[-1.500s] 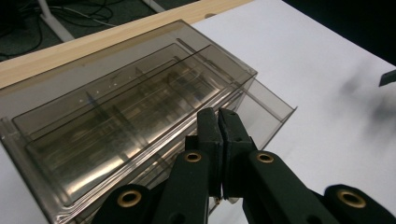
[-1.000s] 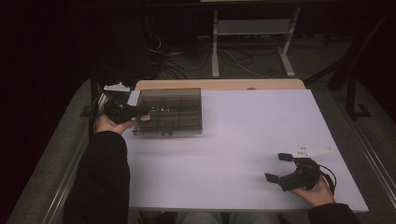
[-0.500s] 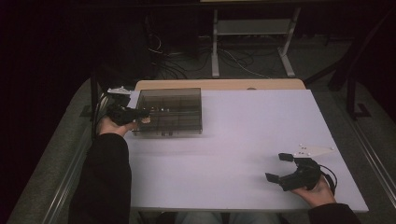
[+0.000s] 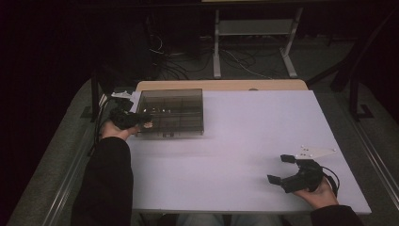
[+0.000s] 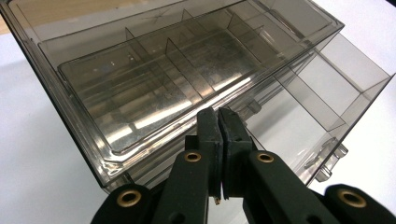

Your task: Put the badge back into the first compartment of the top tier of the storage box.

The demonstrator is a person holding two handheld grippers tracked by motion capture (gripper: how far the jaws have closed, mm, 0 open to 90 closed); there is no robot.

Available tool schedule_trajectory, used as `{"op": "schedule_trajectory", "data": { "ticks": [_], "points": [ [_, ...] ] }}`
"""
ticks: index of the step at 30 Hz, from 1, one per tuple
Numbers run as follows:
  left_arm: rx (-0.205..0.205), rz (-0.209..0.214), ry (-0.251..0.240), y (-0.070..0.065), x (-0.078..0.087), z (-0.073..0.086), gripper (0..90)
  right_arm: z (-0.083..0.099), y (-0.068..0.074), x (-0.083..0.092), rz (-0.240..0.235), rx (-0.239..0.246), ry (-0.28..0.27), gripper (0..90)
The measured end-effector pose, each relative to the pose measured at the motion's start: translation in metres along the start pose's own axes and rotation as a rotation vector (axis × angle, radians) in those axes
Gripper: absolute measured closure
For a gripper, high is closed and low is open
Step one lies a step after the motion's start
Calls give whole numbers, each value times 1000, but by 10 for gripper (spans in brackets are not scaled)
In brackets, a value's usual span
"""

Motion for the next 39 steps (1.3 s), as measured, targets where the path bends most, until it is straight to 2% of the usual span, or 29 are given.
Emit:
{"op": "schedule_trajectory", "data": {
  "ticks": [9,16,20,22,24,27,31,33,39],
  "points": [
    [4,3,0,-2,0,-1,865,0,0,0,-1,0,0,3],
    [12,-12,-14,-4,6,-3,798,0,0,0,1,0,0,3],
    [9,-27,-15,-8,10,-4,726,0,0,0,0,-4,2,2],
    [24,-34,-29,-10,12,-6,677,-1,-1,0,1,-1,0,2],
    [23,-45,-51,-12,15,-9,620,-1,-2,-1,1,-1,1,2],
    [32,-58,-82,-17,20,-12,499,-1,-2,-1,0,-1,-1,3],
    [56,-2,-112,-26,25,-16,370,-1,-2,0,-1,-6,-4,3],
    [40,22,-120,-32,26,-17,320,-2,-2,1,-1,-6,-8,3],
    [2,51,-123,-52,25,-19,147,-3,-2,1,1,-10,-14,3]
  ]
}}
Point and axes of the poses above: each handheld gripper's, and its own axes: x roughly backward along the jaws, z roughly out of its underside, y roughly to its left, the point moved 9 cm from there along -x, roughly forward along the jaws, and after that the axes turned 2 degrees about y, right-handed, at the moved point
